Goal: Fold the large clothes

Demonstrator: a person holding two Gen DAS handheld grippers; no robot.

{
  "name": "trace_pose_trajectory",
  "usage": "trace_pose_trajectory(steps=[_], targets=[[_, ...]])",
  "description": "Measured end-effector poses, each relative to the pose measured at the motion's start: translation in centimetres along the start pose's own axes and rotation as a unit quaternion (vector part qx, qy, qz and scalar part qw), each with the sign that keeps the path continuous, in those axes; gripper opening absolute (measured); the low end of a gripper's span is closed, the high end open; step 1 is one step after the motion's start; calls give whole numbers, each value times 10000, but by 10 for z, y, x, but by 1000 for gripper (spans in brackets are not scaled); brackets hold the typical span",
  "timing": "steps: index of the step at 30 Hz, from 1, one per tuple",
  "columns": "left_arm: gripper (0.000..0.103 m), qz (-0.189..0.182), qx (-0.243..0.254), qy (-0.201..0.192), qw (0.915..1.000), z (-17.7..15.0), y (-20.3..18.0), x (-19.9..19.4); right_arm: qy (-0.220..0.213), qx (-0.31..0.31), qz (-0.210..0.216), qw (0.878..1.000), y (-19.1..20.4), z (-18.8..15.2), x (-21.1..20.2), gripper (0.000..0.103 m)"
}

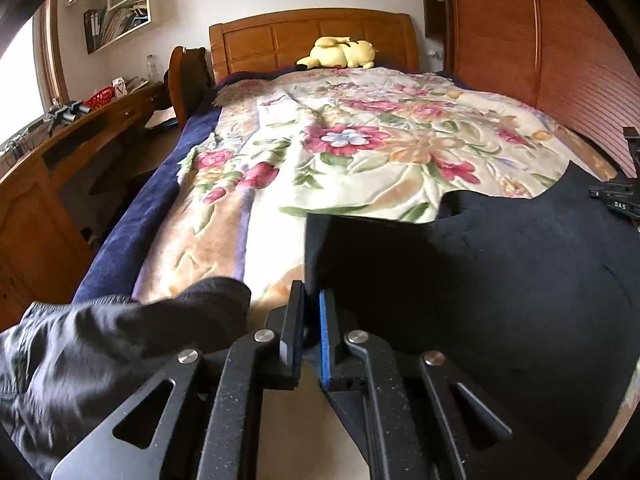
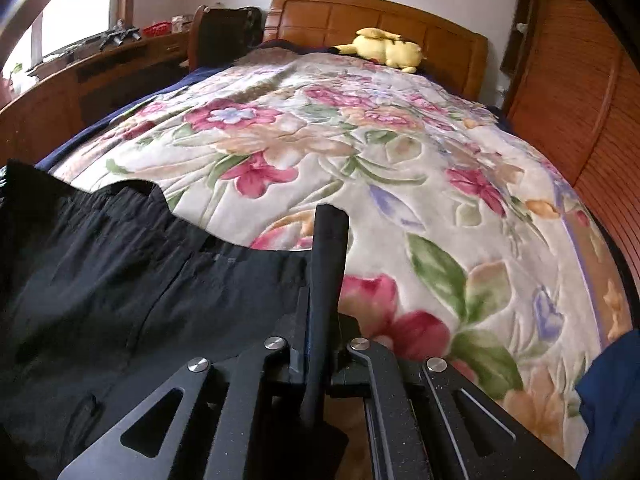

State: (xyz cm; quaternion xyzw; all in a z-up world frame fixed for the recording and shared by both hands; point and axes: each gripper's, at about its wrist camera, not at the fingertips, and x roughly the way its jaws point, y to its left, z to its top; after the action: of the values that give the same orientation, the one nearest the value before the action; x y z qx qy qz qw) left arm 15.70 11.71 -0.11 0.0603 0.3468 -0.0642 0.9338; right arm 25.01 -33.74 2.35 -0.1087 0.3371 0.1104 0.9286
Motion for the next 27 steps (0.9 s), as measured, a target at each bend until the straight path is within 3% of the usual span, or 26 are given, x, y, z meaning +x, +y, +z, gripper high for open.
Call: trace_pose_trajectory(steps=[2,6,7,15,22,27], targets=[[21,-140,-87,-131,9998,-3,0,-18,-46,64,-149,9999,-4,1,-12,9],[27,-335,-133,-462,9983,-11,-11,-60,-505,230,-471,9973,-7,-11,-64,56],[30,-412,-105,-532,9977,-15,-18,-70,-557,280,-455,9970,-7,-17,-78,62],[36,-831,-47,-749,9937,-64,-73,-116,-621,932,91,9937,17,-110,-157,68],[36,-989,-159,-651,9928,-99,-111,-120,-397,1341,84,9901,24,-165,-175,69],[37,-910,-267,-626,9935,-115,-125,-117,-273,1635,33,9862,21,-179,-176,69]])
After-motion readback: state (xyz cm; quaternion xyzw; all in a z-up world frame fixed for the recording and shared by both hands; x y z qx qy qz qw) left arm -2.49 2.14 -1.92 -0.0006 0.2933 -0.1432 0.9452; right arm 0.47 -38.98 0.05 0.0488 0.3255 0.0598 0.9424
